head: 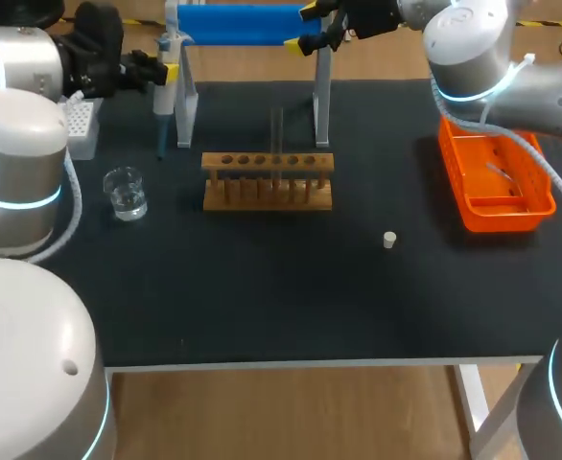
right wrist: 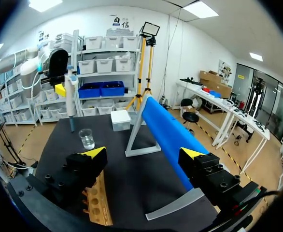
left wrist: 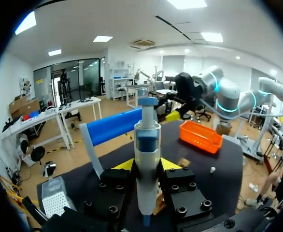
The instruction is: Invert the test tube, pick up the pipette, mount the tip to pipette, aspirate from beaker and dispense into the tube, eject the tip, return the pipette, and cap with the stopper.
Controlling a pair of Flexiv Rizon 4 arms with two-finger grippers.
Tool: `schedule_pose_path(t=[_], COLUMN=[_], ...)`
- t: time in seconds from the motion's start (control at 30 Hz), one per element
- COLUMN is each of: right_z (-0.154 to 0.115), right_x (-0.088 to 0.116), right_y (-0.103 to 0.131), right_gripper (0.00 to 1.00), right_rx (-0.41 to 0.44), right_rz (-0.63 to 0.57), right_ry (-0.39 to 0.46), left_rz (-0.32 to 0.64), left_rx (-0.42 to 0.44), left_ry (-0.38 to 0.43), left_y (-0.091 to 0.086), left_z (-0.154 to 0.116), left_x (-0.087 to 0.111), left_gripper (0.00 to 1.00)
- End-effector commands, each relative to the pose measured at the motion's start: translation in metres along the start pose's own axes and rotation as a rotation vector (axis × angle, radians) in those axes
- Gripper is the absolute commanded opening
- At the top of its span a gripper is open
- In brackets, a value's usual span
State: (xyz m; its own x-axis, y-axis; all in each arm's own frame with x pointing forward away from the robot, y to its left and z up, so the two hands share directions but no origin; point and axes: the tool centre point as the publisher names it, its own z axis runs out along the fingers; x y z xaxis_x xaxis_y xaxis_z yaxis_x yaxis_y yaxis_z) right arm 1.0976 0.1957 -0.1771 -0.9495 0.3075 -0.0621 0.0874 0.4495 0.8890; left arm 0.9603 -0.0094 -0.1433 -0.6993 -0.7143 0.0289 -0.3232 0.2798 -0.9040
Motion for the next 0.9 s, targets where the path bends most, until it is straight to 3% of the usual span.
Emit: schedule_pose_path(t=[0.03, 0.83, 0.9], right_z=[-0.0001, -0.0001, -0.0001], right_x=[-0.0013, -0.0013, -0.0013], right_y=[0.0006, 0.0006, 0.0006], right_gripper=[1.00, 1.00, 1.00], right_rx=[0.005, 0.005, 0.005], right_rz=[0.000, 0.000, 0.000], right_ry=[0.003, 0.003, 0.003], left_rz=[-0.009, -0.007, -0.004], left_rx=[-0.096, -0.102, -0.095], left_ry=[-0.022, -0.029, -0.043], left_y=[-0.0018, 0.0001, -0.0022], left_z=[0.0064, 0.0053, 0.0128], left_x=[-0.0063, -0.0046, -0.0122], left_gripper=[0.00, 0.00, 0.00])
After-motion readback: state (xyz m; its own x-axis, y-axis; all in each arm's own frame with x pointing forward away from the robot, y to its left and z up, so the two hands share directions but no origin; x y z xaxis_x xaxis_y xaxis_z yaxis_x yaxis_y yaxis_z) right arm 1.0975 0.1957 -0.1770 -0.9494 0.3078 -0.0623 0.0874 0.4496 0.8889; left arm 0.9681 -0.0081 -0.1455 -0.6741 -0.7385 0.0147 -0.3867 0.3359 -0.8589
